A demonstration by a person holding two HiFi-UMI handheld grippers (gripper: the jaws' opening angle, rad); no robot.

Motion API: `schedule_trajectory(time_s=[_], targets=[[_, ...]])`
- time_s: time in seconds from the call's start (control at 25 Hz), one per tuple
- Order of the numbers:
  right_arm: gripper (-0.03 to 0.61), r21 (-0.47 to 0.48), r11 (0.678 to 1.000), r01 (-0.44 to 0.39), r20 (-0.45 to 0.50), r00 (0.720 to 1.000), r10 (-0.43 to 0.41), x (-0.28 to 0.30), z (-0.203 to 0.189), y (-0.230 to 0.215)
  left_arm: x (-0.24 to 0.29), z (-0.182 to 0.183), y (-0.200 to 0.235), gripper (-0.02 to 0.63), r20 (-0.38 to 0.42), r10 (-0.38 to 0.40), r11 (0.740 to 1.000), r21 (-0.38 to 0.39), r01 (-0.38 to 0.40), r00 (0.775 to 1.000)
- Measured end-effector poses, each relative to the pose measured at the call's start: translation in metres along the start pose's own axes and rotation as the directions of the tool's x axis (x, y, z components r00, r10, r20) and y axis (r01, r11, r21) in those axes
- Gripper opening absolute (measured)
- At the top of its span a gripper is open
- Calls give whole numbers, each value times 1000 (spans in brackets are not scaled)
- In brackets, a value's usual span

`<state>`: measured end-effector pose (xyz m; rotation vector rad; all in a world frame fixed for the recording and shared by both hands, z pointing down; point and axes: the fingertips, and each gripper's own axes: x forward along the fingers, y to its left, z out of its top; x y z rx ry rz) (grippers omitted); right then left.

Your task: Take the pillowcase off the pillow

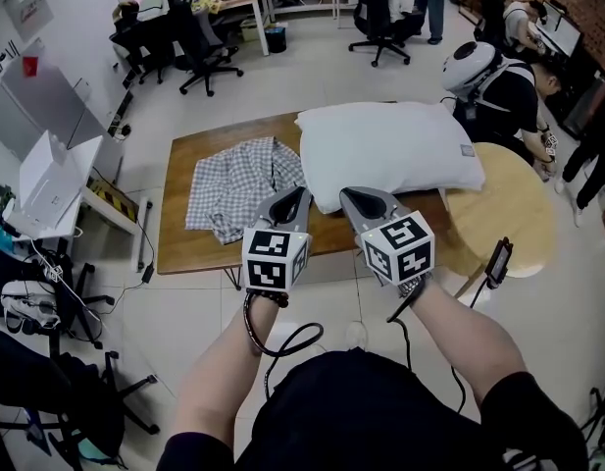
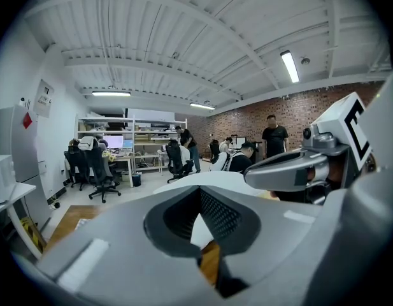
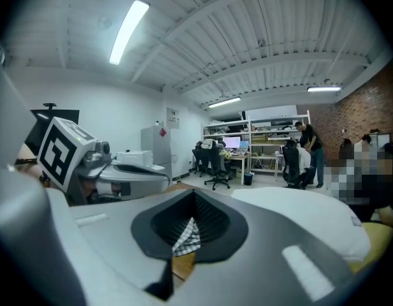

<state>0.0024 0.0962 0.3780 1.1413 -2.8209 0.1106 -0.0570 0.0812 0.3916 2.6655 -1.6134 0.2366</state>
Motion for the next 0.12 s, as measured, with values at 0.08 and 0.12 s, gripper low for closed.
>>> schedule_trajectory(time_s=[0.08, 0.12], targets=[[0, -2, 1000, 1, 2, 1000, -1, -2, 1, 7, -7, -1, 0, 5, -1, 0, 1000, -1, 0, 1000], [0, -3, 1000, 1, 3, 1000, -1, -2, 1, 11, -11, -2, 1, 5, -1, 0, 1000, -3, 0, 1000]])
